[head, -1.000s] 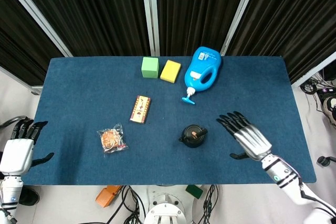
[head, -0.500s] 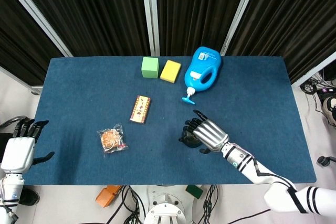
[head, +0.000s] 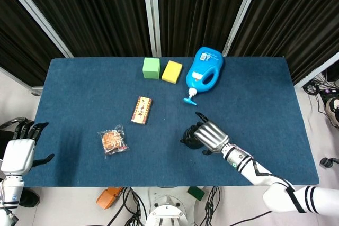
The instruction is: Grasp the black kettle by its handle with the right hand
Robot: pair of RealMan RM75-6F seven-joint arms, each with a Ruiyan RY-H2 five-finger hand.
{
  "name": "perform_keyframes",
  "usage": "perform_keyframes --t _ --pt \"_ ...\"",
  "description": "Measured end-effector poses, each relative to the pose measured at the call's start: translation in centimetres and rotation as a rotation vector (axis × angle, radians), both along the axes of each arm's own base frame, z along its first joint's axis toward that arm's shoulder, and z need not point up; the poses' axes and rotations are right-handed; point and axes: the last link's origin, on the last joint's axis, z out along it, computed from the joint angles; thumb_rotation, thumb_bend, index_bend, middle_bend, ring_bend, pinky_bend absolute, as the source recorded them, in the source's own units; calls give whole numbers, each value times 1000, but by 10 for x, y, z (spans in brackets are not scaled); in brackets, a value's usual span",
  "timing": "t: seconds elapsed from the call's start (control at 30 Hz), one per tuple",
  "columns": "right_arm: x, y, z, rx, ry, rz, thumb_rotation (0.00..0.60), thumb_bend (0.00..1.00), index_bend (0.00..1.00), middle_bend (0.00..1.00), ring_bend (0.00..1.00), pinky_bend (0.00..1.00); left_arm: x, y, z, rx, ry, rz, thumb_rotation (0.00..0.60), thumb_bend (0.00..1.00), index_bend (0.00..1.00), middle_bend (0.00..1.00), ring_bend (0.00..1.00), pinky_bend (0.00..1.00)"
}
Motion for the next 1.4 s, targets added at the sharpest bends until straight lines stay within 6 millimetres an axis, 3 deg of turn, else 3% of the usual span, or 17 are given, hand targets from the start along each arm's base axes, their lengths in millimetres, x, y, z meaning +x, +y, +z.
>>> perform_keyframes --t 0.33,0.9,1.2,1.4 --pt "-2 1 -5 23 14 -18 600 141 667 566 560 0 -2 -1 0 0 0 7 600 16 171 184 96 0" --pt "-8 4 -14 68 60 -57 600 141 789 678 709 25 -4 0 -2 -2 0 15 600 17 171 184 96 0" --pt "-5 2 -17 90 39 -89 600 142 983 837 923 96 -6 0 -2 -3 -1 20 600 16 171 184 96 0" --pt "-3 -3 -17 86 8 -100 600 136 1000 903 984 142 -6 1 -2 -2 1 20 600 17 171 184 96 0"
